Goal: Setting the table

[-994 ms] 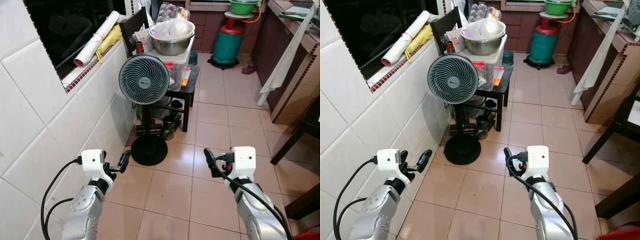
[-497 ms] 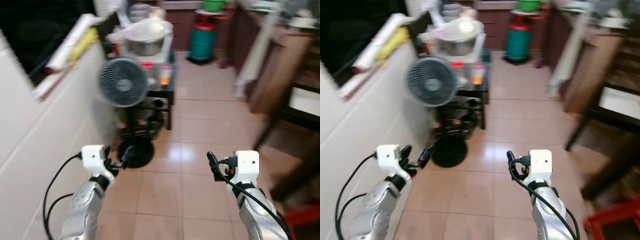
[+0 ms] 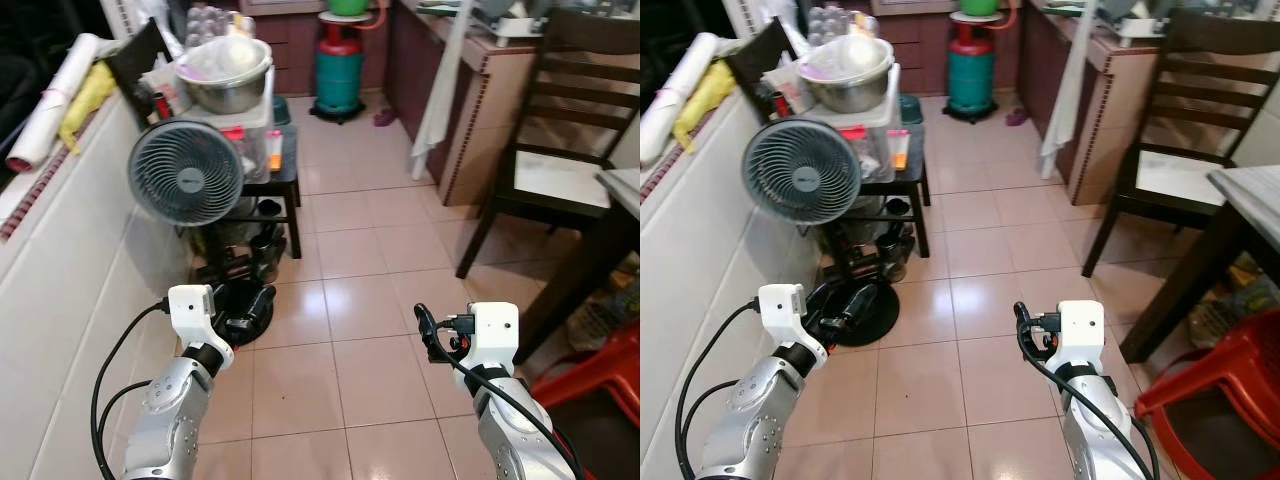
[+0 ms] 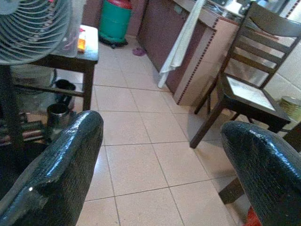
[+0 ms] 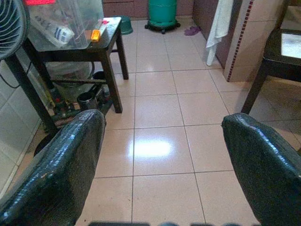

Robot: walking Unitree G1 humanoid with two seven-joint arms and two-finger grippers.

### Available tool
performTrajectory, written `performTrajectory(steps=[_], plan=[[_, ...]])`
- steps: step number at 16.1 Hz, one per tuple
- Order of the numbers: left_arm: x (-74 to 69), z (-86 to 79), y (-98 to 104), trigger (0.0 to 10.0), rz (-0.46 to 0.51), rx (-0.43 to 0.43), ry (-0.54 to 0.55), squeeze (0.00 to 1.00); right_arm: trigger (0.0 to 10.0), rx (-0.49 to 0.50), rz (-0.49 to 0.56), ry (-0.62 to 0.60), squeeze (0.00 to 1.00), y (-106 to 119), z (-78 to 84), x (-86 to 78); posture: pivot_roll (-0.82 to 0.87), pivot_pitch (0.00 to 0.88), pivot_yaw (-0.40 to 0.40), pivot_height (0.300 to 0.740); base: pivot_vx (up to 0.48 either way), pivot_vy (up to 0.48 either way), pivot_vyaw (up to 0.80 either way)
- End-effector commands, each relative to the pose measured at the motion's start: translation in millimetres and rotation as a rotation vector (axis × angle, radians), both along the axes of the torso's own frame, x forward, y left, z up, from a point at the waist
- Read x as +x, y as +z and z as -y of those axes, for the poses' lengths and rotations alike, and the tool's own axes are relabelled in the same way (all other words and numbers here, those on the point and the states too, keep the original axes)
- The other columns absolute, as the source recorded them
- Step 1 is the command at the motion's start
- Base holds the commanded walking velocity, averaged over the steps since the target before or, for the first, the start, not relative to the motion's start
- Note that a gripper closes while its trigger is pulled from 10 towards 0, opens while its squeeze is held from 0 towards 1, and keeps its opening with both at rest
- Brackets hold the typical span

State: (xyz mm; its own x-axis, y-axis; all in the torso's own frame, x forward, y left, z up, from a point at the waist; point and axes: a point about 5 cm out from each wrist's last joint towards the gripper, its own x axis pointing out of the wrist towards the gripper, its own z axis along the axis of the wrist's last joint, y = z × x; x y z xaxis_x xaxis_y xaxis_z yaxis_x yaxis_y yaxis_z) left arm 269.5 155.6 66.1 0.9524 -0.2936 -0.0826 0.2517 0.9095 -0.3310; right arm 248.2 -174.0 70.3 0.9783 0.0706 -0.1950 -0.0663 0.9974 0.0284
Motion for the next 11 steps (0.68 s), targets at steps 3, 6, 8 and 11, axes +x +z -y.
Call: performTrajectory(steps=[3,6,8,11], plan=[[-0.9,0.5,-0.7,10.0,-0.003,0.005,-0.009,0.0,10.0,0.001,0.026,0.021,0.0,6.2,-4.9,0.6,-0.1,0.0,0.053,0.74,0.278,0.0,-0.78],[-2.5,3.0,-1.5,10.0,-0.003,0.009,-0.022,0.0,10.0,0.01,0.023,0.019,0.0,5.9,-6.4,-0.1,-0.1,0.0,0.058,0.74,0.335,0.0,-0.77],[-1.8,3.5,-1.6,10.0,-0.007,0.008,-0.028,0.0,10.0,0.013,0.021,0.018,0.0,5.1,-7.0,-1.8,-0.11,0.0,0.063,0.74,0.362,0.0,-0.78],[-1.7,2.8,-2.0,10.0,-0.012,0.014,-0.036,0.0,10.0,0.013,0.018,0.018,0.0,4.2,-8.6,-3.1,-0.11,0.0,0.066,0.74,0.351,0.0,-0.78]])
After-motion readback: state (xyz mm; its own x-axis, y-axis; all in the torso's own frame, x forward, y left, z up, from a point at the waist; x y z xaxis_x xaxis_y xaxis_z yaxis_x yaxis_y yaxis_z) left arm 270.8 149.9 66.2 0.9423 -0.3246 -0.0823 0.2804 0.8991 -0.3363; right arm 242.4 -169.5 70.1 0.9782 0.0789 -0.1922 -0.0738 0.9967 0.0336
